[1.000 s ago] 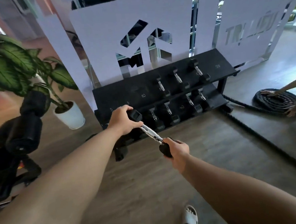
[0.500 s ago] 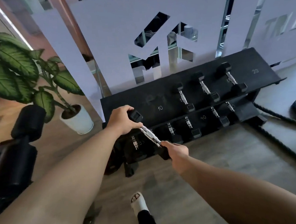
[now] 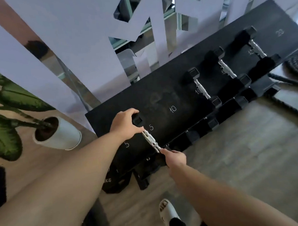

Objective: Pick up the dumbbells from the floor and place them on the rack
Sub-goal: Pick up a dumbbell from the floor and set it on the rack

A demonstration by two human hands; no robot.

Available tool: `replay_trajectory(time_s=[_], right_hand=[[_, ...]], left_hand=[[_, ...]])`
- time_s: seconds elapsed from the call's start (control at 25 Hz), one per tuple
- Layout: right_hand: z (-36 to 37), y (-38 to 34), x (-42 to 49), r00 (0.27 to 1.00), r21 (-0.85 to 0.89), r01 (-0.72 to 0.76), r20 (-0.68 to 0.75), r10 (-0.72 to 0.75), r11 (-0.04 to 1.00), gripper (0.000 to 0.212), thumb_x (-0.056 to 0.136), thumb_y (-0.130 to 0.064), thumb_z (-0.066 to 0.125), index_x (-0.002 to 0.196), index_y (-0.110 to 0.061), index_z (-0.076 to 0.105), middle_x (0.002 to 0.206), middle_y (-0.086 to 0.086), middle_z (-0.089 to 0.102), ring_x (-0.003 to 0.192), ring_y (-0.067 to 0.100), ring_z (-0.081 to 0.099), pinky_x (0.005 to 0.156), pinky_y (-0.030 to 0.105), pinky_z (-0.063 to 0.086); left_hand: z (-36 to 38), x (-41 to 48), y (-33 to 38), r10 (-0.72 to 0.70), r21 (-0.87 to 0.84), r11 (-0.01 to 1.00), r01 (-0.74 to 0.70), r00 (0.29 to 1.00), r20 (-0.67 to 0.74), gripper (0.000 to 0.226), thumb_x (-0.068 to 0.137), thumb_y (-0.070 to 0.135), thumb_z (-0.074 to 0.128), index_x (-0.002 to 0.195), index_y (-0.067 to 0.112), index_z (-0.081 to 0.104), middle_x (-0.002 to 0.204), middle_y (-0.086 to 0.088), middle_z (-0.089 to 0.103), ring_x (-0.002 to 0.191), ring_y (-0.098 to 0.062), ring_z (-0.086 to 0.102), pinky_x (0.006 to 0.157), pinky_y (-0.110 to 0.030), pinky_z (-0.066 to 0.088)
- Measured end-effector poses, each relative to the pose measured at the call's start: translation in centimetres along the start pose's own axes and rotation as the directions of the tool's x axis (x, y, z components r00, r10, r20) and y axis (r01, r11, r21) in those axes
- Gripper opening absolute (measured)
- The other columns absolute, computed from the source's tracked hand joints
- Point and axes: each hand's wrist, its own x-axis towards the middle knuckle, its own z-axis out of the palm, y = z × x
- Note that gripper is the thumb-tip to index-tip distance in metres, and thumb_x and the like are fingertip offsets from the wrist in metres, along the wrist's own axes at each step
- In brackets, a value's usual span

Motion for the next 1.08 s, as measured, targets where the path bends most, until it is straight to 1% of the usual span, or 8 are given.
replay_trajectory(time_s=[0.16, 0.24, 0.36, 0.6, 0.68, 0.8, 0.96, 1.08], right_hand=[[3.0, -1.1, 4.6, 0.997, 0.009, -0.045, -0.069, 0.045, 0.999, 0.069, 0.077, -0.036, 0.088, 0.136, -0.010, 0.063, 0.096, 0.004, 0.072, 0.078, 0.017, 0.068, 0.059, 0.027, 0.049], [4.3, -1.6, 7.1, 0.993, -0.007, -0.045, -0.108, 0.044, 0.999, 0.073, 0.080, -0.039, 0.086, 0.142, -0.013, 0.058, 0.111, 0.006, 0.069, 0.078, 0.015, 0.064, 0.056, 0.026, 0.044], [5.8, -2.3, 10.1, 0.982, -0.055, -0.082, -0.178, 0.071, 0.995, 0.074, 0.083, -0.044, 0.082, 0.146, -0.017, 0.054, 0.137, 0.013, 0.058, 0.087, 0.021, 0.065, 0.067, 0.029, 0.050], [7.0, -2.2, 12.4, 0.974, -0.281, -0.035, -0.224, -0.030, 0.959, 0.068, 0.090, -0.039, 0.077, 0.149, -0.020, 0.052, 0.148, 0.012, 0.040, 0.127, 0.034, 0.053, 0.097, 0.039, 0.048], [6.9, -1.6, 12.2, 0.973, -0.481, 0.102, -0.134, -0.188, 0.871, 0.065, 0.089, -0.038, 0.076, 0.149, -0.028, 0.051, 0.145, 0.004, 0.038, 0.132, 0.028, 0.041, 0.100, 0.038, 0.044], [5.7, -1.2, 13.1, 0.932, -0.762, 0.276, 0.065, -0.356, 0.585, 0.074, 0.086, -0.047, 0.076, 0.152, -0.036, 0.045, 0.146, -0.004, 0.039, 0.133, 0.023, 0.035, 0.113, 0.043, 0.036], [4.6, -2.3, 15.7, 0.875, -0.868, 0.443, 0.364, -0.321, 0.225, 0.084, 0.081, -0.058, 0.074, 0.155, -0.036, 0.041, 0.146, -0.003, 0.049, 0.132, 0.026, 0.039, 0.113, 0.046, 0.030], [4.5, -3.2, 17.1, 0.851, -0.850, 0.500, 0.446, -0.278, 0.166, 0.078, 0.077, -0.060, 0.074, 0.147, -0.034, 0.050, 0.133, -0.001, 0.056, 0.125, 0.025, 0.048, 0.108, 0.044, 0.033]], left_hand=[[2.6, 6.5, -2.0, 0.014, 0.067, 0.998, -0.019, 0.997, 0.076, 0.077, 0.068, 0.034, 0.097, 0.136, 0.028, 0.062, 0.123, -0.003, 0.069, 0.110, -0.021, 0.065, 0.095, -0.042, 0.058], [4.4, 9.5, -3.0, 0.013, 0.087, 0.996, -0.020, 0.996, 0.086, 0.076, 0.069, 0.034, 0.096, 0.137, 0.029, 0.060, 0.124, -0.003, 0.069, 0.112, -0.021, 0.065, 0.096, -0.041, 0.057], [6.9, 12.9, -4.2, 0.024, 0.096, 0.995, -0.035, 0.993, 0.114, 0.077, 0.071, 0.034, 0.095, 0.138, 0.029, 0.059, 0.125, -0.003, 0.069, 0.115, -0.022, 0.065, 0.097, -0.040, 0.057], [11.0, 16.1, -6.1, -0.042, 0.052, 0.998, 0.037, 0.994, 0.100, 0.071, 0.076, 0.029, 0.092, 0.138, 0.032, 0.057, 0.123, -0.004, 0.066, 0.110, -0.021, 0.065, 0.088, -0.029, 0.051], [11.8, 15.8, -6.8, -0.066, 0.035, 0.997, 0.063, 0.994, 0.087, 0.068, 0.080, 0.025, 0.088, 0.139, 0.030, 0.056, 0.126, -0.005, 0.064, 0.114, -0.022, 0.063, 0.092, -0.032, 0.052], [12.5, 15.3, -7.7, -0.041, 0.048, 0.998, 0.036, 0.993, 0.115, 0.069, 0.088, 0.026, 0.081, 0.149, 0.027, 0.048, 0.147, -0.002, 0.056, 0.134, -0.026, 0.051, 0.105, -0.038, 0.046], [12.6, 16.1, -7.9, -0.053, 0.047, 0.998, 0.046, 0.986, 0.157, 0.070, 0.088, 0.023, 0.081, 0.150, 0.025, 0.049, 0.148, -0.003, 0.055, 0.136, -0.027, 0.052, 0.106, -0.040, 0.046], [12.4, 16.7, -7.5, 0.004, 0.036, 0.999, -0.010, 0.990, 0.141, 0.067, 0.085, 0.020, 0.084, 0.145, 0.022, 0.054, 0.138, -0.004, 0.062, 0.129, -0.026, 0.057, 0.101, -0.034, 0.047]])
